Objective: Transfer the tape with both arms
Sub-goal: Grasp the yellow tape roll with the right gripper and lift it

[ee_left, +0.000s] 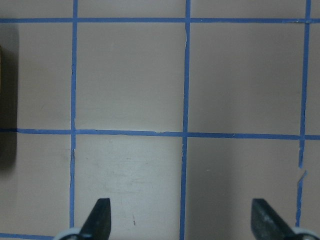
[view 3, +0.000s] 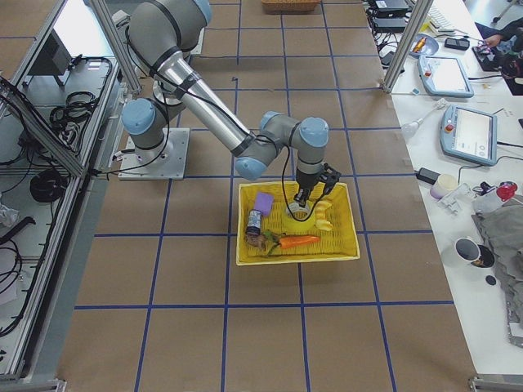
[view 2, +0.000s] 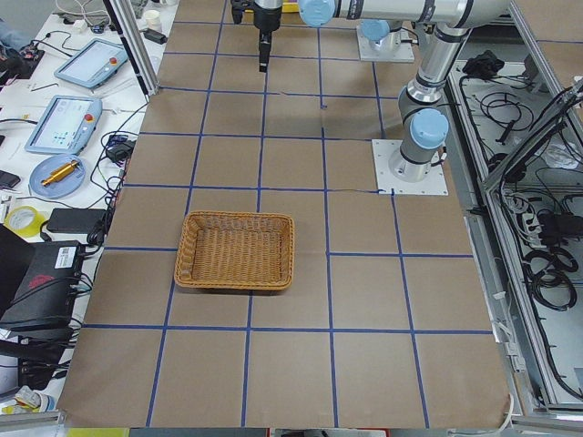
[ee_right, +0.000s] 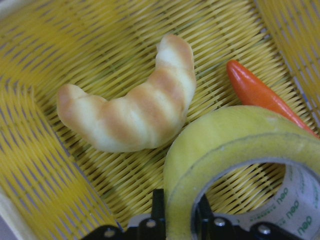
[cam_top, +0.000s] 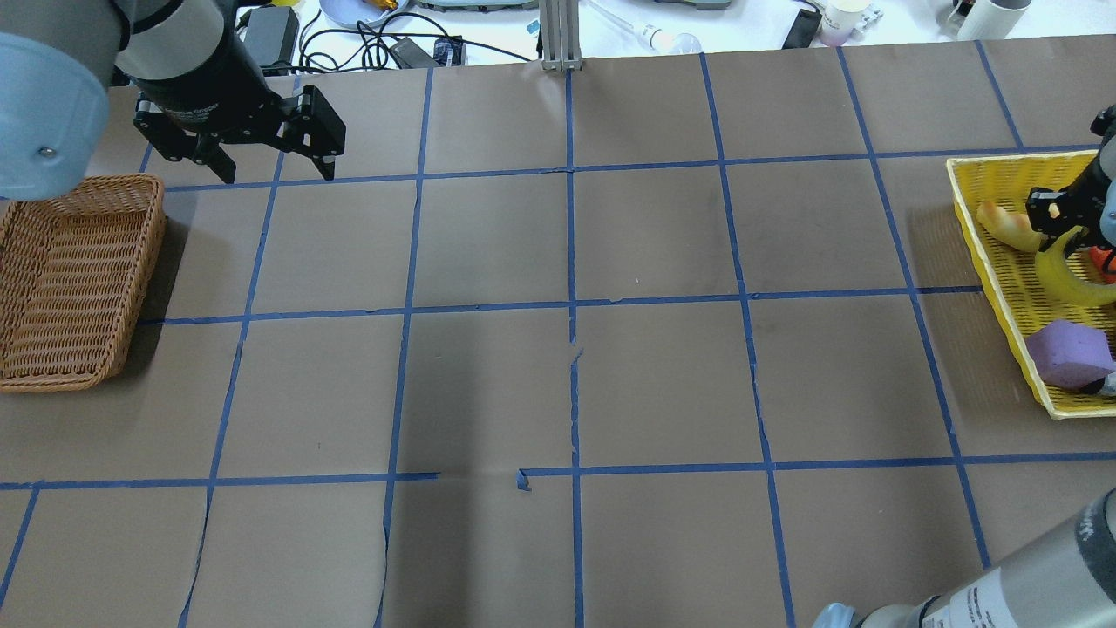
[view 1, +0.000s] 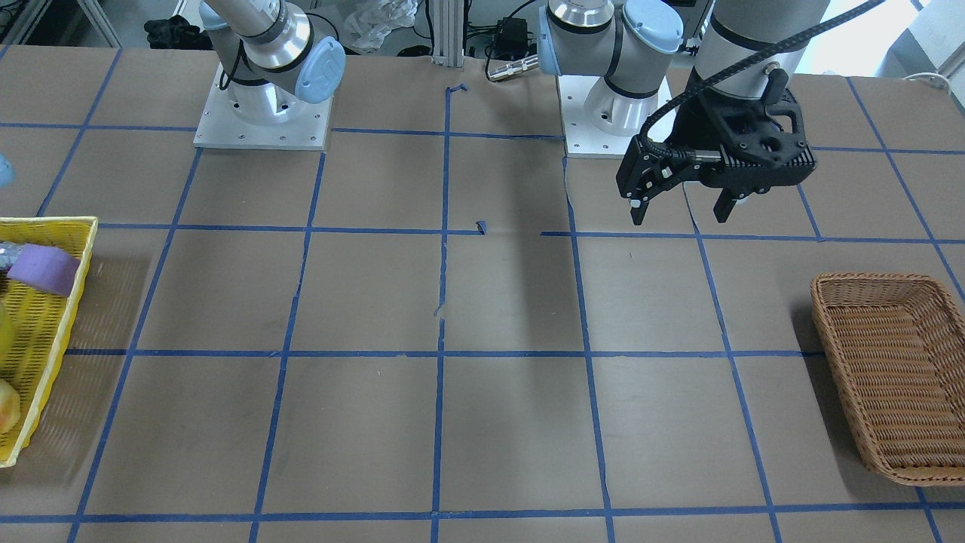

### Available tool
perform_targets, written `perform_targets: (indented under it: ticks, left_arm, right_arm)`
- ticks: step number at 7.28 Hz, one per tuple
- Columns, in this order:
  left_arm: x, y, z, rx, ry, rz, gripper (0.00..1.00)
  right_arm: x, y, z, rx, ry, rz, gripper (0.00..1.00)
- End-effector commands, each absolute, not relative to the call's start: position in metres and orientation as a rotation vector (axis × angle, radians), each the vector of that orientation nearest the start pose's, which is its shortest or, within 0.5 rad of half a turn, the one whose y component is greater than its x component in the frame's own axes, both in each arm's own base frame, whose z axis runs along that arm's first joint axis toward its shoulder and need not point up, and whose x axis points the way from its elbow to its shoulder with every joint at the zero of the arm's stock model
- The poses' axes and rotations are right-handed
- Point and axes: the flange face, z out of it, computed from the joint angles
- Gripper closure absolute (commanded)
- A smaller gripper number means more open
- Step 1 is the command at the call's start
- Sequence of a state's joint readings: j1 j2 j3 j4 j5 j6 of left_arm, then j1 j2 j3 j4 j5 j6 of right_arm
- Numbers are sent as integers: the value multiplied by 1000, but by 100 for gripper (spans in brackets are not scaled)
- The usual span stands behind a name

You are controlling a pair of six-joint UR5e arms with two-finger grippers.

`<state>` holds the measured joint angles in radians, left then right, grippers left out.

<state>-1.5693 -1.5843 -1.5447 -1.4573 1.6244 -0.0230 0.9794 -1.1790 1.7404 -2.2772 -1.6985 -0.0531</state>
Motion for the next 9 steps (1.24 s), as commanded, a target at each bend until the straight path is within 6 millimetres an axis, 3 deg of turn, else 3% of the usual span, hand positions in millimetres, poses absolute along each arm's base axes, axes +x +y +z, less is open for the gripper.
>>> perform_targets:
  ticks: [1,2,3,5,7,9]
  left_arm:
    - [-127,-510,506,-43,3083,-195,0]
    - [-127,-510,506,-43,3083,-195,0]
    - [-127,-510,506,-43,3083,-195,0]
    - [-127,-510,506,-41,3083,-195,0]
    - [-127,-509,507,-41,3083,-197,0]
    - [-126,-510,508,-39,3082,-202,0]
  right_arm:
    - [-221,-570,340,848,3142,-195,100]
    - [-182,-580,363,767,3121,-185,100]
    - [-127,-591,365,801,3097,-133,100]
    - [13,-604,362,991,2941,-101,100]
    - [132,-609,340,1048,2858,-54,100]
    - [220,-605,303,1201,2781,-48,100]
